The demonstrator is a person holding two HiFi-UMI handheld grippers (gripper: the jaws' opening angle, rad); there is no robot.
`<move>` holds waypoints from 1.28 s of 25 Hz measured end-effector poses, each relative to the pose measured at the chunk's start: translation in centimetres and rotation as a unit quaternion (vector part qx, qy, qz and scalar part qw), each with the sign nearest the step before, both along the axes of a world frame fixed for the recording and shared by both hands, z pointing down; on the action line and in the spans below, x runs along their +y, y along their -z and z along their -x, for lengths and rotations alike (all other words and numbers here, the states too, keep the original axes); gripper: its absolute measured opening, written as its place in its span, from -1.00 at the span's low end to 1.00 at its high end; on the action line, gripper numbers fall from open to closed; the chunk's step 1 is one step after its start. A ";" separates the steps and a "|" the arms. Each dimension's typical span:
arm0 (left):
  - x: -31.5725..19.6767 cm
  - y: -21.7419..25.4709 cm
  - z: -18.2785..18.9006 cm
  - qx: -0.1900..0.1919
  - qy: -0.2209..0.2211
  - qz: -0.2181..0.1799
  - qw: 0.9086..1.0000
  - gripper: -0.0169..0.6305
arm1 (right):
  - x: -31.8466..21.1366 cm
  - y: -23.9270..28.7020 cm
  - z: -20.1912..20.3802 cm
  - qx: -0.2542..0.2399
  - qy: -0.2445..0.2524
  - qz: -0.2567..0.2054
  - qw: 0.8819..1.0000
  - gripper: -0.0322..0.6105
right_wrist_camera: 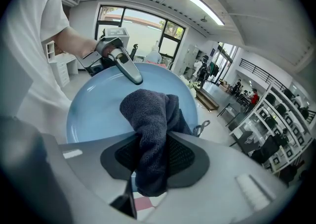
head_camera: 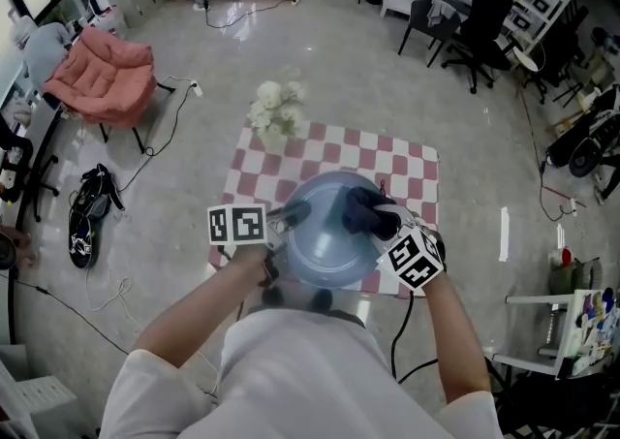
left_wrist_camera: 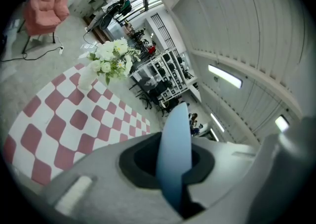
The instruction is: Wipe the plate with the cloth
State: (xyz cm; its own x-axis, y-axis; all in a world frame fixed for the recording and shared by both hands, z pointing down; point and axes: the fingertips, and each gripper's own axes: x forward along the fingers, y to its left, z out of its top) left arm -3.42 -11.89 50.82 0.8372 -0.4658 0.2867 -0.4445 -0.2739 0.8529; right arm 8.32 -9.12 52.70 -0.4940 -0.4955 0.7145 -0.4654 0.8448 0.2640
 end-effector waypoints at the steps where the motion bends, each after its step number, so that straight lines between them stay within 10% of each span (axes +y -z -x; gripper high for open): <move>1: -0.2 0.1 0.1 0.001 0.004 -0.003 1.000 -0.84 | 0.1 -0.1 0.0 -0.002 0.000 0.001 1.000 -0.49; 32: -2.4 1.5 2.1 0.035 0.091 -0.036 0.995 -0.84 | 6.2 -2.1 3.9 -0.021 0.027 0.080 0.996 -0.50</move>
State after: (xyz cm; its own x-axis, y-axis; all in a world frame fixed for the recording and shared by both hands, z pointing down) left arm -5.55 -14.30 49.27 0.7536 -0.6292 0.1901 -0.4319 -0.2560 0.8648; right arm 4.39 -2.94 54.78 -0.5471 -0.3499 0.7604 -0.4265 0.8982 0.1065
